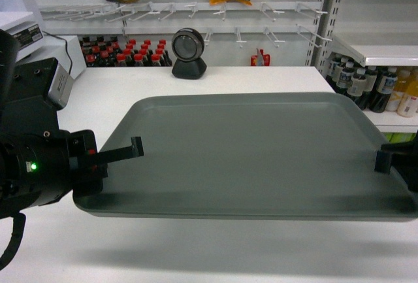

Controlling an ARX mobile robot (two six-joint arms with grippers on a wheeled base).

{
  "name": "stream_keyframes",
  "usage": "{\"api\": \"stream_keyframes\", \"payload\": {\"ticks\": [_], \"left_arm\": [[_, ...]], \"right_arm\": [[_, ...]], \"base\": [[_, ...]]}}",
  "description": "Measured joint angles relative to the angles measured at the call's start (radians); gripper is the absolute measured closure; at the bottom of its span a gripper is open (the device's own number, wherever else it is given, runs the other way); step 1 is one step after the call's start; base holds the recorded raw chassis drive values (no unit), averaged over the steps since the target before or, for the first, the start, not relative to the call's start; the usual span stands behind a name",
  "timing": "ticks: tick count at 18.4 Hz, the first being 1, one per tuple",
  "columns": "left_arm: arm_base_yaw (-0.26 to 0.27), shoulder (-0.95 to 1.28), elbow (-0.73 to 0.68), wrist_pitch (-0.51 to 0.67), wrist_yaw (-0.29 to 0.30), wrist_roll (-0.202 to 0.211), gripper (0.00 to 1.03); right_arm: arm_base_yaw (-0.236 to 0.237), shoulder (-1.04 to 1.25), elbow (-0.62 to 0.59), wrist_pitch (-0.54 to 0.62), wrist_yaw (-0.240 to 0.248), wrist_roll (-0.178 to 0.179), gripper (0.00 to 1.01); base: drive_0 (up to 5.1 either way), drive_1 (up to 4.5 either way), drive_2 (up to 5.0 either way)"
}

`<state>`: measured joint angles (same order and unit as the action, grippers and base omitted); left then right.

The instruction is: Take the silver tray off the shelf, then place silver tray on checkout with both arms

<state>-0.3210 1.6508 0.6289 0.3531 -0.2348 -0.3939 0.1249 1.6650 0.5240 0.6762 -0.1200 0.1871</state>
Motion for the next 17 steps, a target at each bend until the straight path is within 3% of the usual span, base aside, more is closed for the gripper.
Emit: {"api": "stream_keyframes", "payload": {"ticks": [1,2,4,7,9,12,17], "left_arm": [[-0.014,0.029,0.012,0.032,-0.088,-0.006,1.00],[-0.010,0.063,0.038,0.045,-0.109,0.003,0.99],[0.036,0.170,0.143,0.091,-0.068,0.045,0.99],[0.101,0.338,0.322,0.100,0.017,0.095,0.99],[0.152,0.426,0.403,0.105,0.103,0.087,1.00],[0.182,0.492,0.459,0.100,0.140,0.086,1.00],[0.164,0.627,0.563,0.044,0.126,0.088,1.00]], "right_arm": [[-0.013,0.023,0.035,-0.007,-0.043,-0.014,0.99],[-0.018,0.049,0.069,-0.005,-0.068,-0.012,0.99],[-0.020,0.140,0.170,0.001,-0.069,-0.016,0.99],[-0.014,0.318,0.365,-0.022,-0.072,0.014,0.99],[-0.014,0.452,0.521,-0.084,-0.095,0.021,0.99],[-0.004,0.572,0.654,-0.140,-0.112,0.018,0.99],[-0.001,0.725,0.771,-0.184,-0.076,-0.073,0.99]], "base": [[0.0,0.00,0.0],[0.0,0.00,0.0],[0.0,0.00,0.0],[0.0,0.00,0.0],[0.0,0.00,0.0],[0.0,0.00,0.0],[0.0,0.00,0.0]]}}
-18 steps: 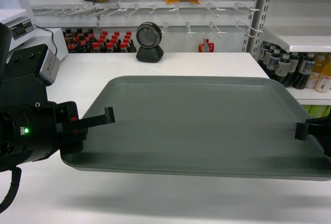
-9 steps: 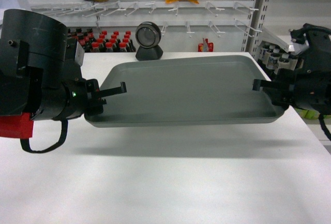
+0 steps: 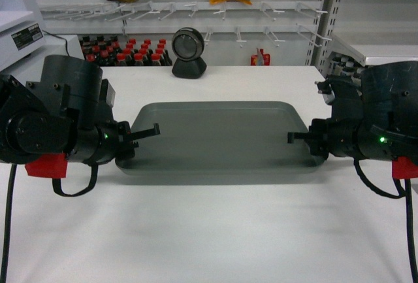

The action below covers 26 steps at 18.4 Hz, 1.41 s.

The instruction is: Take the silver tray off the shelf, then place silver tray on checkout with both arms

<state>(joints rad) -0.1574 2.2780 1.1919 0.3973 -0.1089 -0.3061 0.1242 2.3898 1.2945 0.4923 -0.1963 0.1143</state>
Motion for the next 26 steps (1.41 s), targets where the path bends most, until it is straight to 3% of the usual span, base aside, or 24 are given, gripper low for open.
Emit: {"api": "stream_keyframes", "payload": {"ticks": [3,4,6,9,11,12,14,15,16,17,19,23,24,26], "left_arm": [[-0.007,0.027,0.037,-0.020,0.005,0.019,1.00],[-0.006,0.028,0.044,-0.019,0.001,0.020,0.94],[-0.004,0.029,0.043,0.003,-0.003,0.022,0.80],[-0.008,-0.022,0.009,0.018,-0.009,0.029,0.51],[-0.013,-0.138,-0.050,0.029,-0.040,0.016,0.31],[-0.021,-0.209,-0.084,0.051,-0.068,0.010,0.22],[-0.042,-0.348,-0.146,0.079,-0.174,0.011,0.06],[-0.043,-0.381,-0.211,0.351,-0.143,0.067,0.11],[-0.035,-0.418,-0.351,0.571,-0.063,0.180,0.25],[-0.023,-0.426,-0.431,0.636,-0.050,0.213,0.32],[0.022,-0.467,-0.578,0.737,-0.043,0.261,0.50],[0.052,-0.715,-0.806,0.781,0.012,0.288,0.98],[0.064,-0.748,-0.859,0.770,0.017,0.289,1.01],[0.087,-0.848,-0.931,0.756,0.026,0.289,1.02]], "right_arm": [[0.001,0.017,0.017,0.005,0.014,-0.055,0.96],[0.002,0.018,0.013,0.013,-0.005,-0.106,0.86],[0.010,0.017,-0.001,0.042,-0.026,-0.151,0.71],[0.011,-0.026,-0.055,0.111,-0.043,-0.156,0.42],[-0.023,-0.127,-0.115,0.181,-0.068,-0.127,0.22],[-0.047,-0.190,-0.150,0.208,-0.081,-0.118,0.13],[-0.069,-0.306,-0.223,0.244,-0.068,-0.146,0.01],[-0.063,-0.315,-0.264,0.440,0.052,-0.146,0.10],[-0.050,-0.341,-0.392,0.617,0.206,-0.133,0.25],[-0.048,-0.356,-0.464,0.667,0.242,-0.130,0.32],[-0.055,-0.431,-0.605,0.734,0.256,-0.128,0.51],[-0.075,-0.682,-0.864,0.778,0.244,-0.122,0.98],[-0.105,-0.724,-0.921,0.769,0.208,-0.122,0.99],[-0.126,-0.833,-0.999,0.756,0.203,-0.122,1.00]], "base": [[0.0,0.00,0.0],[0.0,0.00,0.0],[0.0,0.00,0.0],[0.0,0.00,0.0],[0.0,0.00,0.0],[0.0,0.00,0.0],[0.0,0.00,0.0],[0.0,0.00,0.0],[0.0,0.00,0.0],[0.0,0.00,0.0],[0.0,0.00,0.0],[0.0,0.00,0.0],[0.0,0.00,0.0],[0.0,0.00,0.0]]}}
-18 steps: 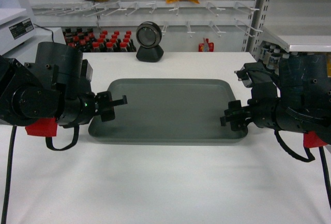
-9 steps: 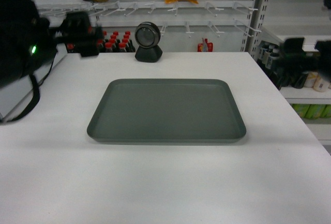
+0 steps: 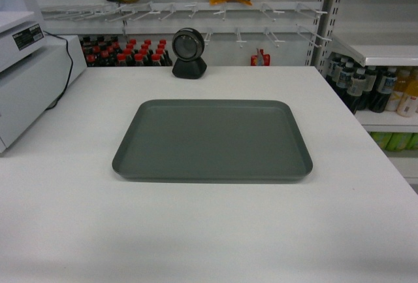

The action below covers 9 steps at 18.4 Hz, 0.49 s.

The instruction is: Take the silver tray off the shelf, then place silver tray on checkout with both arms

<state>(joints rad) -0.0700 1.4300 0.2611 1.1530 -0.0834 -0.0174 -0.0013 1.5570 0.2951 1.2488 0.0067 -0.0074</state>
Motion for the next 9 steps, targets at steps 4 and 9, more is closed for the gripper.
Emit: {"api": "stream_keyframes", "payload": {"ticks": [4,9], "left_arm": [[0.069,-0.189,-0.114,-0.083,0.076,0.000,1.02],[0.069,-0.438,-0.200,-0.240,0.083,0.000,1.02]], "right_arm": [[0.001,-0.257,-0.113,-0.138,-0.004,0.000,1.00],[0.001,-0.497,-0.214,-0.285,-0.007,0.000,1.00]], "base": [[0.0,0.00,0.0],[0.0,0.00,0.0]]}}
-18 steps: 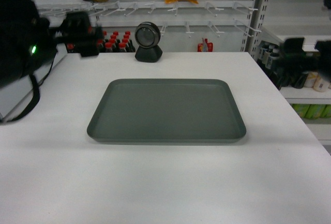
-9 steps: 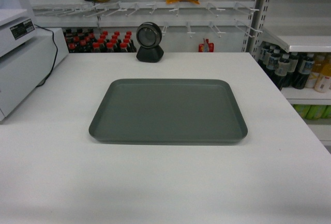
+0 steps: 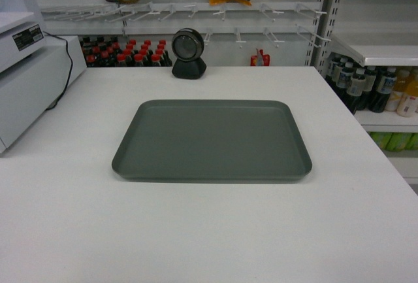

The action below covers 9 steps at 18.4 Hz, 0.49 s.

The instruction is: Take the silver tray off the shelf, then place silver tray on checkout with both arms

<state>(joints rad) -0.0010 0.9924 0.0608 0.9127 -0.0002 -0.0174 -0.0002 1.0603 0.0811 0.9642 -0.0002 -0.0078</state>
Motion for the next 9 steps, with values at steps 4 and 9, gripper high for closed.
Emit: {"api": "stream_keyframes", "payload": {"ticks": [4,9], "left_arm": [[0.000,-0.200,-0.035,-0.156,0.000,0.000,1.02],[0.000,-0.428,-0.050,-0.361,0.000,0.000,1.02]], "right_arm": [[0.000,-0.201,-0.046,-0.151,0.000,0.000,1.00],[0.000,-0.441,-0.068,-0.361,0.000,0.000,1.00]], "base": [[0.0,0.00,0.0],[0.0,0.00,0.0]]}}
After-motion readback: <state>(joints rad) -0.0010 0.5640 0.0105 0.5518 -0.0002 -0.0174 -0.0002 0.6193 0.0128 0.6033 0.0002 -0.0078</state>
